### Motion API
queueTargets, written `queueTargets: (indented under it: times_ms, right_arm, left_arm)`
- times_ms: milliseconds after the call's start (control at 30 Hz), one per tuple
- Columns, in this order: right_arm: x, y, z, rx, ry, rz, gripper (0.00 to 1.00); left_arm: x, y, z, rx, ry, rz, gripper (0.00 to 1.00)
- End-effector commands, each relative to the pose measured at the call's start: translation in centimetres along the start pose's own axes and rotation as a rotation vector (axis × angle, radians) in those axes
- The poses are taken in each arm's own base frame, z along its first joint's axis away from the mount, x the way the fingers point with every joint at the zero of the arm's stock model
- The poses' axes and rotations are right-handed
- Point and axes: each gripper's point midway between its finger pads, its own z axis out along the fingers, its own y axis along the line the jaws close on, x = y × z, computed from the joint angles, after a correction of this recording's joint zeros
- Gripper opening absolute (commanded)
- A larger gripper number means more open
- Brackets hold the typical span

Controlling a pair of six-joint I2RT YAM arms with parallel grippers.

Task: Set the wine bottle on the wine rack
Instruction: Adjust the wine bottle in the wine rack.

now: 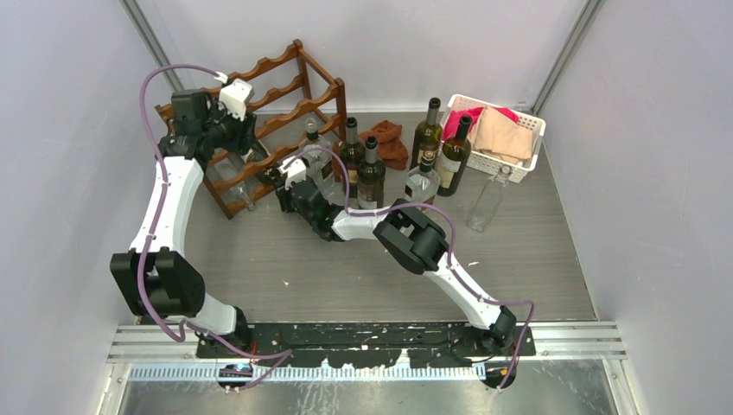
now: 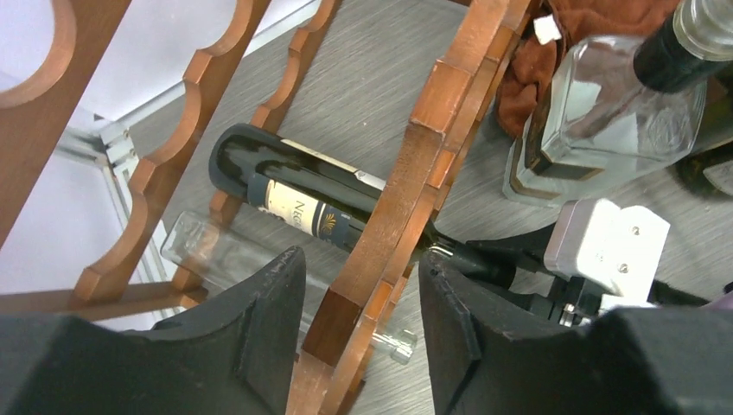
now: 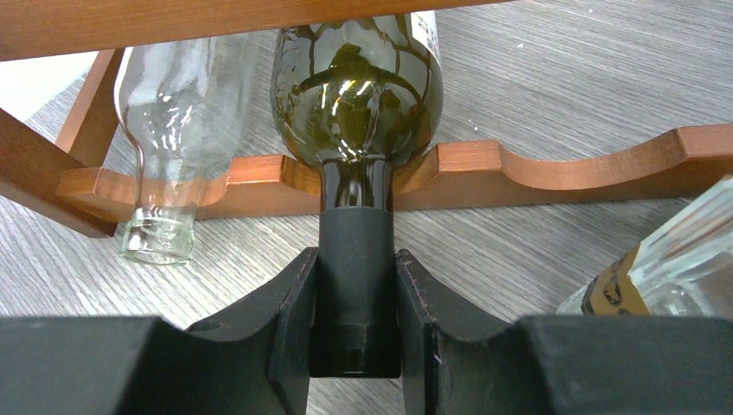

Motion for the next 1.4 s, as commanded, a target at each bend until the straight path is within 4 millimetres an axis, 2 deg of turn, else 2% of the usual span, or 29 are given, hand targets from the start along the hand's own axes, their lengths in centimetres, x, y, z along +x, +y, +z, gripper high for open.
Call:
queueTargets:
  times_ms: [0,200,300,400,467,600,633,733,867,1100,1367]
  right_arm:
    - [1.9,0.0,-0.2,0.015,0.063,0.005,0.01]
    - [1.6,0.3,-0.1,0.002,0.062,0.006,0.01]
    - [1.4,0.2,-0.1,0.006,0.058,0.009,0.01]
    - [1.2,0.5,-0.1,0.003,0.052,0.013,0.01]
    - [1.2,0.7,-0.1,0.001,0.050,0.010,0.01]
    - [1.7,0.6,-0.3,0.009,0.063,0.004,0.01]
    - [2.1,0.6,-0.4,0.009,0.071,0.009,0.01]
    - [2.7,0.7,-0.5,0.013,0.085,0.046,0.01]
    - [2.6,1.1,-0.3,0.012,0.058,0.069,0.01]
    - [1.1,1.6,0.4,0.013,0.019,0.078,0.01]
    - [-1.4,1.8,1.0,0.014,-0.024,0.082,0.06]
  left_arm:
    - [-1.9,0.0,-0.3,0.053,-0.072,0.149,0.50]
    - [-0.2,-0.4,0.0,0.076,-0.024,0.175,0.47]
    - [1.6,-0.6,0.4,0.079,0.020,0.174,0.44]
    - [3.0,-0.7,0.7,0.081,0.052,0.168,0.34]
    - [3.6,-0.8,0.9,0.086,0.065,0.166,0.23]
    - [3.9,-1.3,0.6,0.099,0.069,0.160,0.08]
    - [3.9,-1.5,0.5,0.103,0.066,0.160,0.07]
    - [4.0,-2.0,0.3,0.123,0.061,0.156,0.04]
    - [4.0,-2.4,0.1,0.140,0.054,0.157,0.02]
    - [4.3,-2.9,-0.2,0.159,0.056,0.161,0.02]
    - [4.9,-3.2,-0.4,0.168,0.067,0.162,0.02]
